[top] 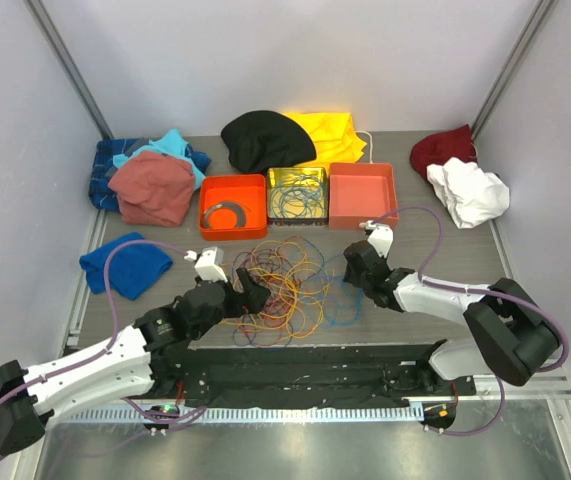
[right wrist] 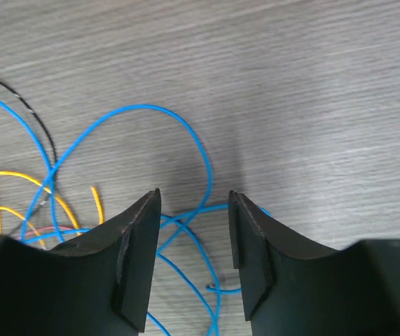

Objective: Untangle the cables

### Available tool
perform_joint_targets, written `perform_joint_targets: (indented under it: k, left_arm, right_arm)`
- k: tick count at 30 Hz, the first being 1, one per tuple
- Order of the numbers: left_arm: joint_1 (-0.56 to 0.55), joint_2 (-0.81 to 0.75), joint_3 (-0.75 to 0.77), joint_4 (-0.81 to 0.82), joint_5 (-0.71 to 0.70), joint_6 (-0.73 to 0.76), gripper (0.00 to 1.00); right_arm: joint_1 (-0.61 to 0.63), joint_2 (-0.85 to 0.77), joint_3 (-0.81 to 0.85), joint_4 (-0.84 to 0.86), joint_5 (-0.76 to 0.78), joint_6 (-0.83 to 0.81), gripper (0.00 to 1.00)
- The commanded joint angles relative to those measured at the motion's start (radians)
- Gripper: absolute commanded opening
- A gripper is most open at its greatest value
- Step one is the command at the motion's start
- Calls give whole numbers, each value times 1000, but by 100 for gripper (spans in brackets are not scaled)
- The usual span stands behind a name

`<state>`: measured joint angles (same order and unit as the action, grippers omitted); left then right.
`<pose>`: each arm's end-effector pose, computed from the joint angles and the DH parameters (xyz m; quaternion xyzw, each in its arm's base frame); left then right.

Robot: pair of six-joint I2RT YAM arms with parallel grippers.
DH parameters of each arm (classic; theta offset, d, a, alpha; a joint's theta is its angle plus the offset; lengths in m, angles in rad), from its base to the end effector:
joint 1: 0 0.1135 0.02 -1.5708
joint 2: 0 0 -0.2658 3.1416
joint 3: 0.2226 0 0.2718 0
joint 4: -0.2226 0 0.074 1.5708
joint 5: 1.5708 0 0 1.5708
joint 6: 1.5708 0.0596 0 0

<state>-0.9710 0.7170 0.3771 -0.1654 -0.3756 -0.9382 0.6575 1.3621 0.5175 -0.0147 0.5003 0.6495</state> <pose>0.1325 -0.1551 0.1937 -0.0809 0.8477 -0.3143 0.4196 0.2298 0.1413 0.1195 0.0826 0.9085 0.0209 0.4090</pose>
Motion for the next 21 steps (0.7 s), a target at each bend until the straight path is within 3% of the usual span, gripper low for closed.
perform_joint_targets:
  k: [1,8,12,16,21]
  left_arm:
    - [0,-17,13,4,-28,9,95]
    - [-1,-21,20,-5,-31,18,95]
    - [-1,-28,22,-11,-32,21,95]
    - [0,-30,22,-13,-34,22,95]
    - [0,-25,16,1,-32,13,95]
  right_arm:
    - [-6,15,10,90,-12,-14,49]
    - [-7,45,12,98,-35,-7,23]
    - [-7,-12,-1,79,-25,1,1]
    - [5,-176,33,27,-37,-22,1]
    - [25,-353,225,-43,-74,-122,1]
